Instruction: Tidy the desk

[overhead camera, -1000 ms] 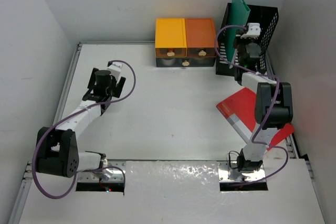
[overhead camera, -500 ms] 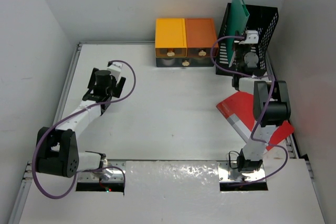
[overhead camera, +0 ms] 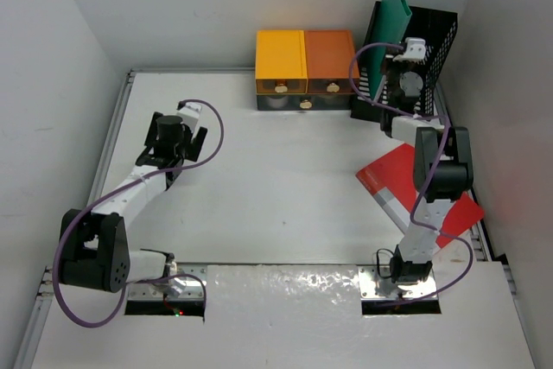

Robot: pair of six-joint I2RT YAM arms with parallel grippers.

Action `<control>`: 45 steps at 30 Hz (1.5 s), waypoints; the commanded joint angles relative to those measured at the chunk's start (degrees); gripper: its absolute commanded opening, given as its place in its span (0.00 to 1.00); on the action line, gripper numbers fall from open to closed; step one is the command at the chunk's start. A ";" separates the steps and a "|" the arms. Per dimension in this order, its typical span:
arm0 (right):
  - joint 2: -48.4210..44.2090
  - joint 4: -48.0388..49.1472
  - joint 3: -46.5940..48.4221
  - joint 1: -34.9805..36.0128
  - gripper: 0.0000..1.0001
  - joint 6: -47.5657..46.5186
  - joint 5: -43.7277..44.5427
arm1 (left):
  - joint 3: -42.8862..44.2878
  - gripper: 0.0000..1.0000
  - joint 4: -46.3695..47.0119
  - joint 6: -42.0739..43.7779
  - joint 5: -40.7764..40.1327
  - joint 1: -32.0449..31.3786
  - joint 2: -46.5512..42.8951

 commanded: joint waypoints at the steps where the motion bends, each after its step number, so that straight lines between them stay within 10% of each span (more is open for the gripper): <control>1: 1.69 -1.40 0.80 0.20 0.00 1.13 0.79 | 0.71 1.00 1.47 0.22 0.99 0.63 0.14; 45: 10.48 -9.91 5.71 0.73 0.00 -1.86 6.76 | 2.02 1.00 -0.56 0.49 1.69 0.63 1.72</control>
